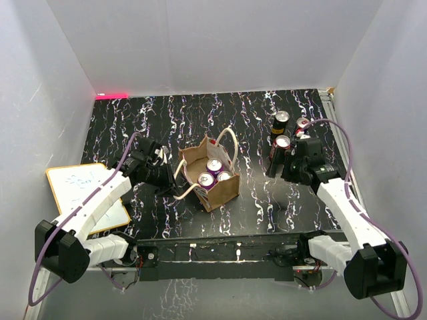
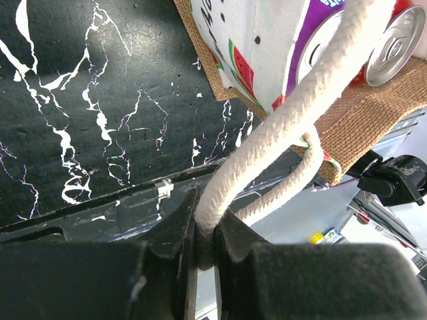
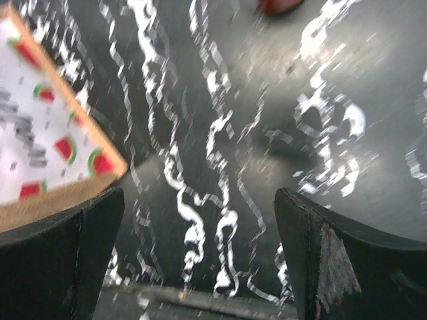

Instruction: Take the beverage out of the canvas bag

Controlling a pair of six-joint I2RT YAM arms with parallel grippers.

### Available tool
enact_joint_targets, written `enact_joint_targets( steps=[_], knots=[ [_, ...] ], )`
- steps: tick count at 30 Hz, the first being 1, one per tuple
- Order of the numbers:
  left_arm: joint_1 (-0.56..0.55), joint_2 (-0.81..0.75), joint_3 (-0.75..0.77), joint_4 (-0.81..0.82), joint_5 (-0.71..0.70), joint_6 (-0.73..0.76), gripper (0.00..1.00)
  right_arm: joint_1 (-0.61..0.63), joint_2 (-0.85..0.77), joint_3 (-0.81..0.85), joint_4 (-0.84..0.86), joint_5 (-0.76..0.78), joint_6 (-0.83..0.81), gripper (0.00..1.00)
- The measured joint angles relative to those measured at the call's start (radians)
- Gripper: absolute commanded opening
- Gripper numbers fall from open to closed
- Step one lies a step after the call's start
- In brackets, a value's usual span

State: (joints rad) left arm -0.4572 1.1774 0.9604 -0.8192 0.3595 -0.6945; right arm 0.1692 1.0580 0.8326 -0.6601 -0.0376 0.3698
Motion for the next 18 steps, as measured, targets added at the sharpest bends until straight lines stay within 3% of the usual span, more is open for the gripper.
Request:
enact_joint_targets(
  steps=[4, 9, 14, 18],
  knots=[
    [0.000, -0.017, -0.021, 0.015, 0.008, -0.016, 0.00, 0.007, -0.061, -0.043, -0.036, -0.170, 0.056, 0.99],
    [0.000, -0.026, -0.034, 0.027, 0.018, -0.031, 0.00, 0.025, -0.054, 0.035, -0.028, -0.320, 0.143, 0.99],
    [0.000, -0.042, -0.042, 0.034, 0.019, -0.043, 0.00, 0.105, 0.008, 0.223, -0.006, -0.375, 0.204, 0.99],
    [0.000, -0.047, -0.045, 0.037, 0.019, -0.054, 0.00, 0.266, 0.137, 0.429, 0.014, -0.359, 0.214, 0.99]
  ],
)
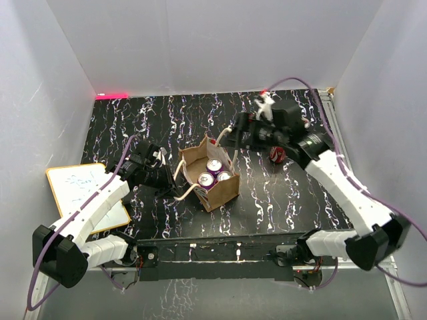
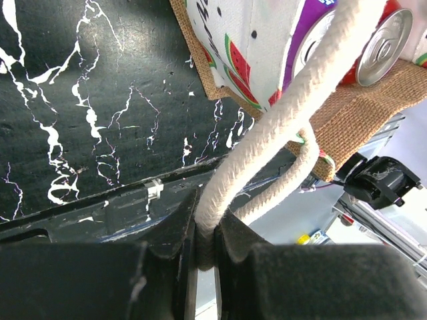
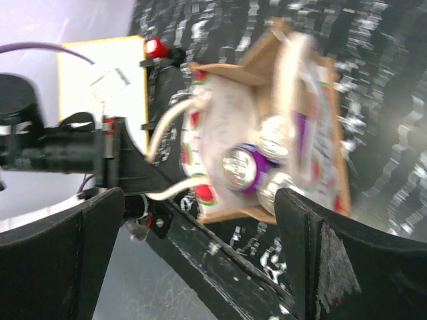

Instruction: Take the beverage out of the canvas bag

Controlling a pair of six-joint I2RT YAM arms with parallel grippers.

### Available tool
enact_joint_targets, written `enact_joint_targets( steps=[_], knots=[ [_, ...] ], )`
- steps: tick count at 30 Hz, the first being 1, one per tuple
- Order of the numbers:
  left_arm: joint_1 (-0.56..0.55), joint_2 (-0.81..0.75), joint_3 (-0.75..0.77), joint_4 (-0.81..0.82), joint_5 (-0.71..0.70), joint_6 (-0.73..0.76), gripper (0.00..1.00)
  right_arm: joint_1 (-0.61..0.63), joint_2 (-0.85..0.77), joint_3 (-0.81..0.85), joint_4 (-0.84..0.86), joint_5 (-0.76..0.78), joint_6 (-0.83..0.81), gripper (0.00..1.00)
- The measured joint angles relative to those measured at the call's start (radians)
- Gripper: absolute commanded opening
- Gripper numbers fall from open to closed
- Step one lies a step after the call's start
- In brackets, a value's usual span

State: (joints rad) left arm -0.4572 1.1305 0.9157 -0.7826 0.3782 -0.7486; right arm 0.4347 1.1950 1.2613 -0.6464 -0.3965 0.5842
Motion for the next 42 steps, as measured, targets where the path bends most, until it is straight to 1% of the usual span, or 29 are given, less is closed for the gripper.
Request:
enact_joint_targets(
  steps=[2, 6, 8, 10, 15, 18, 21, 27, 32, 36, 38, 42],
  knots=[
    [0.000, 0.000, 0.000, 0.000, 0.000, -0.004, 0.00, 0.099, 0.082, 0.098, 0.000, 0.030, -0.003, 0.99],
    [0.000, 0.000, 0.000, 0.001, 0.000, -0.011, 0.00, 0.254, 0.249, 0.243, -0.016, 0.113, -0.005, 0.99],
    [0.000, 0.000, 0.000, 0.001, 0.000, -0.012, 0.00, 0.307, 0.334, 0.297, -0.050, 0.172, -0.002, 0.99],
    [0.000, 0.000, 0.000, 0.000, 0.000, -0.013, 0.00, 0.332, 0.401, 0.338, -0.103, 0.233, 0.011, 0.99],
    [0.000, -0.001, 0.000, -0.001, -0.002, -0.014, 0.00, 0.343, 0.559, 0.428, -0.244, 0.390, 0.062, 0.99],
    [0.000, -0.005, 0.000, -0.002, -0.001, -0.015, 0.00, 0.343, 0.600, 0.431, -0.304, 0.472, 0.103, 0.99],
    [0.000, -0.008, 0.000, -0.002, -0.001, -0.015, 0.00, 0.342, 0.621, 0.431, -0.339, 0.521, 0.134, 0.99],
    [0.000, -0.003, 0.000, -0.002, -0.001, -0.014, 0.00, 0.343, 0.668, 0.431, -0.350, 0.563, 0.198, 0.99],
    [0.000, 0.031, 0.001, -0.002, 0.000, -0.006, 0.00, 0.344, 0.732, 0.438, -0.352, 0.568, 0.249, 0.99],
    [0.000, 0.043, 0.001, -0.002, 0.000, -0.001, 0.00, 0.344, 0.782, 0.447, -0.374, 0.600, 0.300, 0.98],
    [0.000, 0.044, 0.002, -0.003, 0.000, 0.004, 0.00, 0.344, 0.811, 0.464, -0.388, 0.618, 0.314, 0.94],
    [0.000, 0.051, 0.006, -0.003, 0.000, 0.013, 0.00, 0.344, 0.839, 0.480, -0.401, 0.637, 0.332, 0.88]
  ],
)
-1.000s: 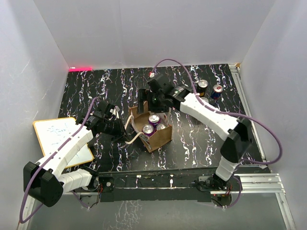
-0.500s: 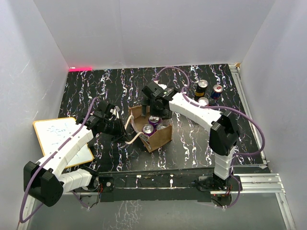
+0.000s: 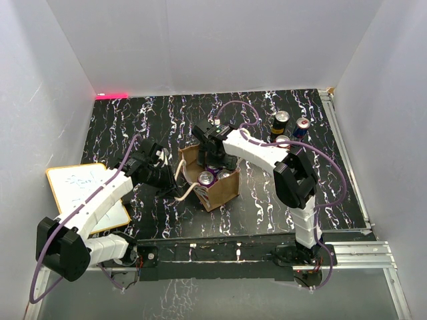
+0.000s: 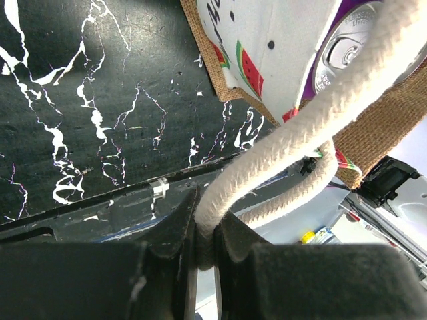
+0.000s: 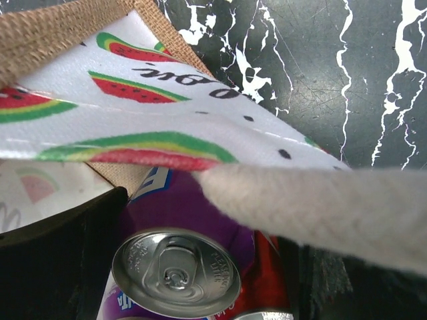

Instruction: Take the beverage out of the canvas bag

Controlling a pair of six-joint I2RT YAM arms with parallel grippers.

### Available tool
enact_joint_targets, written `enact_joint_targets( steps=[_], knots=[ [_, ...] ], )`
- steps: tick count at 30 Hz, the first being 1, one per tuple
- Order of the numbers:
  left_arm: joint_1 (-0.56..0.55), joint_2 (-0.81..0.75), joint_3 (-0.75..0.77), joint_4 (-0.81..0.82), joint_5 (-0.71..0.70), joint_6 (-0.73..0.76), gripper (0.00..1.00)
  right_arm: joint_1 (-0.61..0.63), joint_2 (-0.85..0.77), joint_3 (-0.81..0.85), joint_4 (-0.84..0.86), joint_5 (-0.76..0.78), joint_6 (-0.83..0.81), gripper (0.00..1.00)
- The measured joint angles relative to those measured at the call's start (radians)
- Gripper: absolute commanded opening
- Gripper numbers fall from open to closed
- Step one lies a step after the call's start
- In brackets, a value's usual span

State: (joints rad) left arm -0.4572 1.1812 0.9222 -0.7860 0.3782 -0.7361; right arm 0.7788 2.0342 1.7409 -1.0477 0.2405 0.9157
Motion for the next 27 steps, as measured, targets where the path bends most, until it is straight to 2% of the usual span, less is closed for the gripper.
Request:
enact_joint_targets(
  steps=[4, 9, 14, 17, 22, 24, 27],
  knots=[
    [0.000, 0.005, 0.001, -0.003, 0.000, 0.008, 0.00, 0.000, 0.006, 0.002, -0.003, 0.000, 0.007, 0.85],
    [0.000, 0.005, 0.002, -0.005, 0.000, 0.011, 0.00, 0.000, 0.006, 0.002, -0.005, -0.009, 0.013, 0.72],
    [0.000, 0.005, 0.002, -0.004, 0.000, 0.010, 0.00, 0.000, 0.005, 0.004, -0.006, -0.023, 0.019, 0.50],
    [0.000, 0.004, 0.002, -0.002, 0.000, 0.009, 0.00, -0.001, 0.003, 0.005, -0.006, -0.028, 0.019, 0.43],
    [0.000, -0.005, 0.002, 0.001, 0.000, 0.000, 0.00, -0.002, -0.027, 0.006, -0.005, -0.038, 0.018, 0.38],
    [0.000, -0.013, 0.001, 0.001, 0.000, -0.003, 0.00, -0.003, -0.061, 0.006, -0.003, -0.050, 0.014, 0.34],
    [0.000, -0.023, 0.001, 0.000, 0.000, -0.005, 0.00, -0.014, -0.132, 0.002, 0.024, -0.090, -0.006, 0.32]
  ],
)
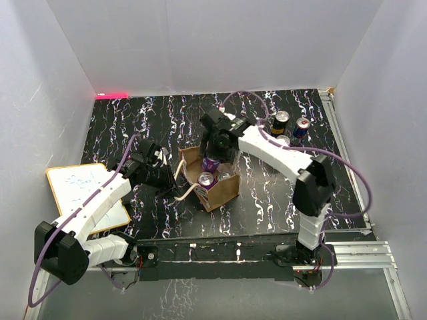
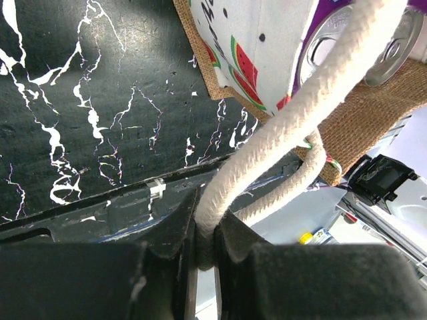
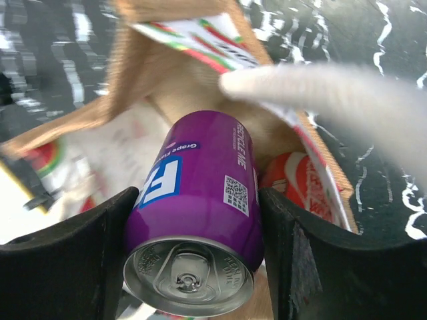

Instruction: Take the beverage out of the canvas bag

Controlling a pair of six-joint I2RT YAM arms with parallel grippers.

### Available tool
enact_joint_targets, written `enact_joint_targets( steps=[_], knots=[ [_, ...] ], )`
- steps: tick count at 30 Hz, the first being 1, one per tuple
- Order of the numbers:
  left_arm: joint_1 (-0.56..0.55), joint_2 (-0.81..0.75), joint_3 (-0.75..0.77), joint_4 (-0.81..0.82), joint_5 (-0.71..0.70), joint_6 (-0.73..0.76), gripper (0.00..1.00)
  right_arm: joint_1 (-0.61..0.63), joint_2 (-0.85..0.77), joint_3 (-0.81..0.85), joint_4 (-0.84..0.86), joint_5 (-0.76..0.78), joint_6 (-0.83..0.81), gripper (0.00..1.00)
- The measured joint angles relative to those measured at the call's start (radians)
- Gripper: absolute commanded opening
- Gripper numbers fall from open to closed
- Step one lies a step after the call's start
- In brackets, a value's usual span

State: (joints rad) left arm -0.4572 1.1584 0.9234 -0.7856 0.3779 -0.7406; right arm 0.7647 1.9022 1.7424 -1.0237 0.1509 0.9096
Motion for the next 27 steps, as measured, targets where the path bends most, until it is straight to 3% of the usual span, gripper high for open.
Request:
enact_joint_targets(
  steps=[11, 18, 27],
  knots=[
    [0.001, -0.002, 0.000, 0.005, 0.002, 0.006, 0.00, -0.131, -0.385, -0.332, 0.391, -0.444, -0.040, 0.25],
    [0.002, -0.002, 0.000, 0.009, 0.005, 0.008, 0.00, -0.163, -0.361, -0.481, 0.648, -0.706, 0.125, 0.22],
    [0.002, -0.006, 0.000, 0.007, 0.005, 0.008, 0.00, -0.159, -0.335, -0.437, 0.761, -0.850, 0.205, 0.20]
  ],
)
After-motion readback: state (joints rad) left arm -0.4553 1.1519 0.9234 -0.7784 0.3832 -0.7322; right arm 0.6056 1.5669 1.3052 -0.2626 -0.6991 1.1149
